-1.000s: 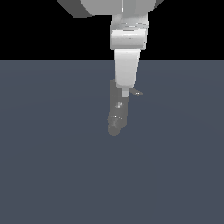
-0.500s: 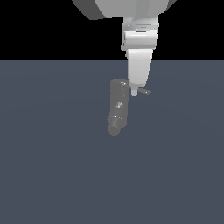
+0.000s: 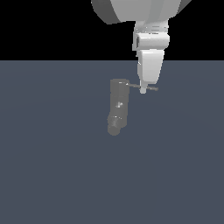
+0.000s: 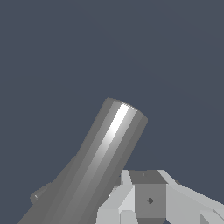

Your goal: Turn on the faucet by rotating a designated handle.

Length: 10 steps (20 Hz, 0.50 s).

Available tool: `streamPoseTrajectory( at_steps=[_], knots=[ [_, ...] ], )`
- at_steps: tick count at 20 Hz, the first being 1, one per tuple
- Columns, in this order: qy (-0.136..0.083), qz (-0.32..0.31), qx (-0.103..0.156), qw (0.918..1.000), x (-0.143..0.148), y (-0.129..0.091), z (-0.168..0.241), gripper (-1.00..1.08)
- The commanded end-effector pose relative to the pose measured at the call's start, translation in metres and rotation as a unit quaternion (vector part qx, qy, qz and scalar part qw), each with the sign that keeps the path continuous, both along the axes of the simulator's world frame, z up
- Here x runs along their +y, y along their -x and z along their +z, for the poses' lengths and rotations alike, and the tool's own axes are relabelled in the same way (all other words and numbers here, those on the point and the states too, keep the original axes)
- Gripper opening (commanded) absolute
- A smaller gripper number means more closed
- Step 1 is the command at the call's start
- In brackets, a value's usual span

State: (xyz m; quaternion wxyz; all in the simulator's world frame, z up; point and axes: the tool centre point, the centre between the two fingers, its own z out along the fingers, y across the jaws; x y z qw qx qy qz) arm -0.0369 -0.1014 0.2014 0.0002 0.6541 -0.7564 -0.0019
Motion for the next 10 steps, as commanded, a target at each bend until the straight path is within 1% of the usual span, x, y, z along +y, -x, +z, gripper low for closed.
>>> streamPoseTrajectory(
  at_steps=[1, 9, 10],
  knots=[
    [0.001, -0.009, -0.002, 1.0, -0.018, -0.006, 0.0, -1.0],
    [0.001, -0.013, -0.001, 0.9999, -0.047, -0.024, 0.0, -1.0],
    [0.001, -0.013, -0.001, 0.9999, -0.047, -0.024, 0.0, -1.0]
  ],
)
